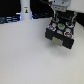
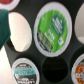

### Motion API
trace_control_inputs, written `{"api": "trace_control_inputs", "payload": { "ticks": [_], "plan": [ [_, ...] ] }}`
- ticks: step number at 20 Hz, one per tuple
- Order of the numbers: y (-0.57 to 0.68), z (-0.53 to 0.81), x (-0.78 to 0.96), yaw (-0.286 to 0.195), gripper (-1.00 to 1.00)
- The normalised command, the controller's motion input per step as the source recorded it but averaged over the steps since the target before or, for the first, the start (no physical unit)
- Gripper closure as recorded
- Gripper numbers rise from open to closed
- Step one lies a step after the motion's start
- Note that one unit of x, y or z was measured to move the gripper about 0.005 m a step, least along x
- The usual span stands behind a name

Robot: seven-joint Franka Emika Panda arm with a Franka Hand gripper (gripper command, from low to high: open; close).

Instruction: Open the kcup holder, insert the kcup into the holder, and close the kcup holder

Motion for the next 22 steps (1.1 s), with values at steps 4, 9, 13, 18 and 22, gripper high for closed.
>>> {"api": "trace_control_inputs", "payload": {
  "ticks": [4, 9, 13, 18, 22],
  "plan": [
    [-0.44, 0.32, 0.63, 0.026, -1.0],
    [-0.44, 0.19, 0.68, 0.017, -1.0],
    [-0.36, 0.04, 0.67, 0.036, -1.0],
    [-0.28, 0.0, 0.7, 0.048, -1.0],
    [-0.07, -0.01, 0.79, 0.048, -1.0]
  ]
}}
